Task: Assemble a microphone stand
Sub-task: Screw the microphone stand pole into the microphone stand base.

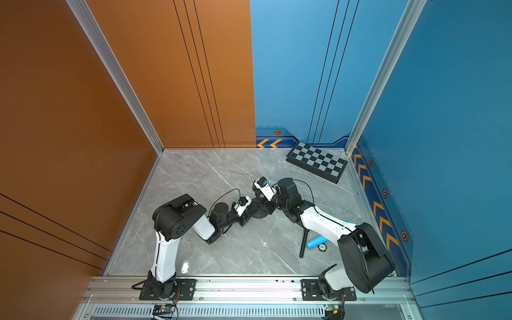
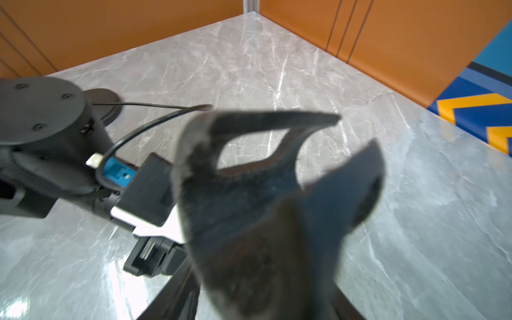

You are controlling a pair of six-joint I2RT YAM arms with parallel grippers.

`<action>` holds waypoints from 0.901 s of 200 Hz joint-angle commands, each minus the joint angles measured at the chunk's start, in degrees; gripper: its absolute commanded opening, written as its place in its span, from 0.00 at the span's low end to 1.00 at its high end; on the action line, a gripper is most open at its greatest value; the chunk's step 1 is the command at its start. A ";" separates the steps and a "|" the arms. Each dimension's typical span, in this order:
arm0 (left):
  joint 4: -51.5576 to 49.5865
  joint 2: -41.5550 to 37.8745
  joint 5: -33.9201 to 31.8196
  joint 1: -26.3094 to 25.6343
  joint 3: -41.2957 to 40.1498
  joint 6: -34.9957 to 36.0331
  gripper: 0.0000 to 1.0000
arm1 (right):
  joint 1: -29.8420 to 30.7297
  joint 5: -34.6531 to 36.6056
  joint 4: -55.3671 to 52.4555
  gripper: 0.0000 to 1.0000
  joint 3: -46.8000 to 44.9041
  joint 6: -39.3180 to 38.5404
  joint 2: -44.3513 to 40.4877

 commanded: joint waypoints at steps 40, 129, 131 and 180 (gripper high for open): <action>-5.15 0.64 0.60 -0.18 -0.35 1.54 0.43 | -6.07 -14.18 -5.99 0.60 4.87 -9.47 3.26; -5.13 0.56 0.55 -0.27 -0.35 1.52 0.43 | -6.30 -9.81 -1.32 0.44 11.29 -6.66 9.81; -5.17 0.56 0.55 -0.27 -0.46 1.50 0.43 | -6.28 -9.65 -1.16 0.42 11.25 -6.50 9.83; -5.17 0.65 0.41 -0.25 -0.40 1.58 0.43 | -4.59 -4.16 5.82 0.15 5.91 -1.65 9.07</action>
